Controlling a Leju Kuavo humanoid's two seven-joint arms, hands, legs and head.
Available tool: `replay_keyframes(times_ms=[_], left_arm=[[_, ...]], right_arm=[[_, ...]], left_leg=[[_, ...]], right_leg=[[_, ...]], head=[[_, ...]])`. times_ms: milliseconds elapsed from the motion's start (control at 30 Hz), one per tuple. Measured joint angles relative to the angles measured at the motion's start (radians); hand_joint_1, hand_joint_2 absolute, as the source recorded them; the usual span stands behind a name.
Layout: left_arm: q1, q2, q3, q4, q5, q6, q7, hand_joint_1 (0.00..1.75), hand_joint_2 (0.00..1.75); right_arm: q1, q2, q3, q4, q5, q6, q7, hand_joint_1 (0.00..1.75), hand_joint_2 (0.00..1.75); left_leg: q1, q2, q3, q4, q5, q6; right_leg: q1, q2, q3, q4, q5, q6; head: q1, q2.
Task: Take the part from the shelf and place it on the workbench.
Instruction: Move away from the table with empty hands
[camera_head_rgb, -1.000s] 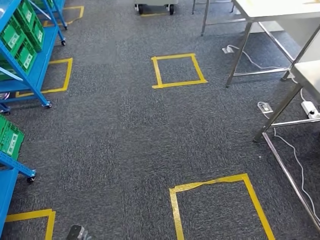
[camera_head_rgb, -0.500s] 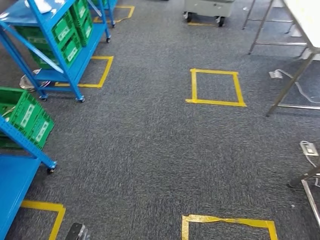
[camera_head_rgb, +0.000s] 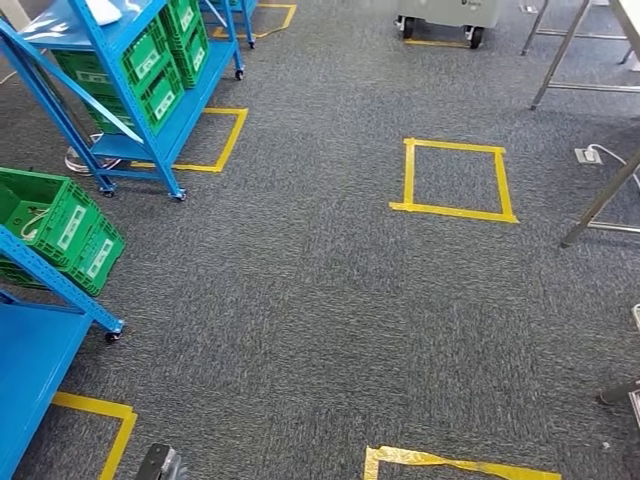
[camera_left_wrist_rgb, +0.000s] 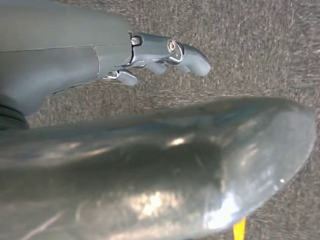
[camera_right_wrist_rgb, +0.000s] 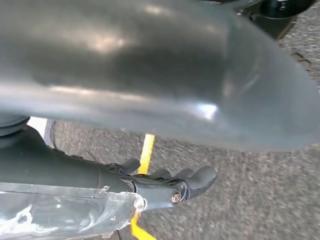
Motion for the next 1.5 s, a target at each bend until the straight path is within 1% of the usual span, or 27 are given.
replay_keyframes(times_ms=[67,133,200,267,300,333,400,467,500,533,600,633,700,767,833,867,900,967,1033,1133,1200,1267,1333,1367,1400,1467,1500], left_arm=[[-0.004,0.000,0.000,0.000,0.000,0.000,0.000,0.00,0.00],[0.000,0.000,0.000,0.000,0.000,0.000,0.000,0.00,0.00],[0.002,0.000,0.001,0.000,0.000,0.000,0.000,0.00,0.00],[0.002,0.001,0.001,0.000,0.000,0.000,0.000,0.00,0.00],[0.003,0.001,0.001,0.000,0.000,0.000,0.000,0.00,0.00],[0.004,0.001,0.001,0.000,0.000,0.000,0.000,0.00,0.00],[0.005,0.001,0.001,0.000,-0.001,0.000,0.000,0.00,0.00],[0.004,0.002,0.001,0.000,-0.001,0.000,0.000,0.00,0.00],[0.004,0.002,0.001,0.000,-0.001,0.000,0.000,0.00,0.00],[0.004,0.002,0.001,0.000,-0.001,0.000,0.000,0.00,0.00],[0.007,0.003,0.001,0.000,0.000,0.000,0.000,0.00,0.00],[0.008,0.003,0.001,0.000,0.000,0.000,0.000,0.00,0.00],[0.005,0.003,0.001,0.000,0.000,0.000,0.000,0.00,0.00],[0.002,0.002,0.001,0.000,0.000,0.000,0.000,0.00,0.00],[0.004,0.002,0.001,0.000,0.000,0.000,0.001,0.00,0.00],[0.005,0.003,0.001,0.000,0.000,0.001,0.001,0.00,0.00],[0.006,0.004,0.001,0.000,-0.001,0.001,0.001,0.00,0.00],[0.004,0.004,0.001,0.000,-0.002,0.000,0.002,0.00,0.00],[-0.001,0.004,0.001,0.000,-0.005,0.001,0.003,0.00,0.00],[0.001,0.003,0.001,0.000,-0.012,0.007,0.008,0.00,0.00],[0.004,0.003,0.001,0.000,-0.019,0.018,0.014,0.00,0.00],[0.002,0.004,0.000,0.000,-0.026,0.027,0.020,0.00,0.00],[0.002,0.003,-0.001,0.000,-0.032,0.032,0.029,0.00,0.00],[0.003,0.002,-0.001,0.000,-0.033,0.034,0.033,0.00,0.00],[0.004,0.002,-0.001,0.000,-0.034,0.035,0.037,0.00,0.00],[0.003,0.001,-0.001,0.000,-0.033,0.035,0.045,0.00,0.00],[0.002,0.000,0.000,0.000,-0.031,0.033,0.051,0.00,0.00]], right_arm=[[0.000,0.000,0.000,0.000,0.001,0.000,0.000,0.00,0.00],[-0.001,0.000,0.001,0.000,0.002,0.000,0.000,0.00,0.00],[-0.001,0.000,0.001,0.000,0.004,0.001,0.000,0.00,0.00],[0.001,0.000,0.001,0.000,0.005,0.001,0.000,0.00,0.00],[0.001,0.000,0.001,0.000,0.005,0.001,0.000,0.00,0.00],[0.001,0.000,0.001,0.000,0.005,0.001,0.000,0.00,0.00],[0.001,0.000,0.001,0.000,0.006,0.001,0.000,0.00,0.00],[0.000,0.000,0.002,0.000,0.006,0.001,0.000,0.00,0.00],[-0.001,0.000,0.002,0.000,0.006,0.001,0.000,0.00,0.00],[-0.001,0.000,0.002,0.000,0.006,0.001,0.000,0.00,0.00],[-0.002,0.000,0.002,0.000,0.006,0.001,0.000,0.00,0.00],[-0.003,0.000,0.002,0.000,0.007,0.001,0.000,0.00,0.00],[-0.002,0.000,0.002,0.000,0.008,0.001,0.000,0.00,0.00],[-0.001,0.000,0.002,0.000,0.009,0.001,-0.002,0.00,0.00],[0.000,0.000,0.002,0.000,0.011,0.002,-0.004,0.00,0.00],[-0.001,0.000,0.002,0.000,0.012,0.002,-0.006,0.00,0.00],[-0.001,0.000,0.003,0.000,0.012,0.002,-0.007,0.00,0.00],[-0.002,0.000,0.003,0.000,0.014,0.002,-0.010,0.00,0.00],[-0.002,0.000,0.003,0.000,0.015,0.002,-0.012,0.00,0.00],[-0.003,0.000,0.004,0.000,0.017,0.002,-0.012,0.00,0.00],[-0.004,0.000,0.004,0.000,0.018,0.002,-0.012,0.00,0.00],[-0.003,0.000,0.004,0.000,0.020,0.002,-0.011,0.00,0.00],[0.000,0.000,0.004,0.000,0.022,0.002,-0.008,0.00,0.00],[0.001,0.000,0.004,0.000,0.022,0.003,-0.007,0.00,0.00],[0.001,0.000,0.004,0.000,0.023,0.003,-0.007,0.00,0.00],[0.000,0.000,0.004,0.000,0.023,0.003,-0.006,0.00,0.00],[-0.001,0.000,0.004,0.000,0.023,0.003,-0.006,0.00,0.00]], left_leg=[[-0.003,-0.007,0.002,-0.013,0.003,0.010],[0.002,-0.026,0.007,-0.019,0.019,0.021],[0.009,-0.043,0.012,-0.023,0.029,0.028],[0.011,-0.061,0.011,-0.023,0.030,0.031],[0.011,-0.071,0.012,-0.023,0.030,0.031],[0.012,-0.082,0.012,-0.022,0.030,0.030],[0.015,-0.105,0.015,-0.021,0.027,0.025],[0.017,-0.126,0.017,-0.018,0.023,0.014],[0.018,-0.134,0.015,-0.017,0.022,0.007],[0.018,-0.142,0.013,-0.017,0.022,0.001],[0.021,-0.150,0.011,-0.020,0.023,-0.011],[0.021,-0.140,0.007,-0.014,0.017,-0.015],[0.019,-0.100,-0.026,0.051,-0.025,-0.022],[0.017,-0.070,-0.096,0.189,-0.090,-0.026],[0.018,-0.064,-0.143,0.277,-0.108,-0.028],[0.018,-0.062,-0.138,0.263,-0.087,-0.028],[0.018,-0.056,-0.115,0.215,-0.051,-0.027],[0.015,-0.014,-0.043,0.077,0.013,-0.025],[0.010,0.016,-0.006,0.000,0.031,-0.016],[0.009,-0.008,-0.006,-0.009,0.029,0.005],[0.012,-0.027,-0.005,-0.011,0.032,0.017],[0.013,-0.047,-0.005,-0.011,0.032,0.026],[0.011,-0.072,-0.004,-0.010,0.032,0.030],[0.011,-0.085,-0.002,-0.010,0.031,0.030],[0.011,-0.098,0.000,-0.010,0.031,0.030],[0.010,-0.121,0.003,-0.009,0.029,0.026],[0.009,-0.132,0.002,-0.007,0.027,0.023]], right_leg=[[0.001,-0.020,0.008,-0.003,-0.005,0.012],[0.000,-0.017,0.009,0.011,-0.020,0.025],[-0.004,0.015,-0.020,0.093,-0.076,0.036],[-0.008,0.037,-0.071,0.226,-0.147,0.044],[-0.009,0.040,-0.089,0.271,-0.163,0.046],[-0.010,0.042,-0.089,0.278,-0.159,0.048],[-0.014,0.051,-0.036,0.183,-0.107,0.050],[-0.022,0.086,0.036,0.053,-0.065,0.049],[-0.023,0.100,0.058,0.015,-0.059,0.045],[-0.023,0.106,0.065,0.003,-0.062,0.038],[-0.019,0.092,0.067,0.001,-0.061,0.022],[-0.019,0.085,0.069,-0.002,-0.060,0.015],[-0.020,0.065,0.071,-0.008,-0.059,0.002],[-0.017,0.042,0.072,-0.008,-0.061,-0.005],[-0.016,0.019,0.073,-0.008,-0.064,-0.007],[-0.016,0.010,0.074,-0.008,-0.065,-0.006],[-0.016,0.000,0.077,-0.008,-0.067,-0.004],[-0.013,-0.017,0.084,-0.007,-0.073,0.004],[-0.007,-0.034,0.090,-0.007,-0.079,0.014],[-0.007,-0.056,0.101,-0.011,-0.086,0.029],[-0.011,-0.025,0.084,0.034,-0.119,0.040],[-0.012,0.022,0.026,0.160,-0.183,0.044],[-0.011,0.040,-0.031,0.271,-0.218,0.042],[-0.011,0.043,-0.039,0.278,-0.207,0.040],[-0.011,0.046,-0.027,0.244,-0.178,0.037],[-0.013,0.072,0.028,0.115,-0.107,0.030],[-0.015,0.089,0.055,0.057,-0.086,0.027]], head=[[0.000,0.000],[0.001,0.000],[0.006,0.000],[0.009,0.000],[0.010,0.000],[0.010,0.000],[0.010,0.000],[0.010,0.000],[0.010,0.000],[0.010,0.000],[0.009,0.000],[0.008,0.000],[0.003,0.000],[0.000,0.000],[0.000,0.000],[0.000,0.000],[0.000,0.000],[-0.002,0.000],[-0.002,0.000],[0.000,0.000],[0.002,0.000],[0.005,0.000],[0.006,0.000],[0.007,0.000],[0.007,0.000],[0.007,0.000],[0.006,0.000]])
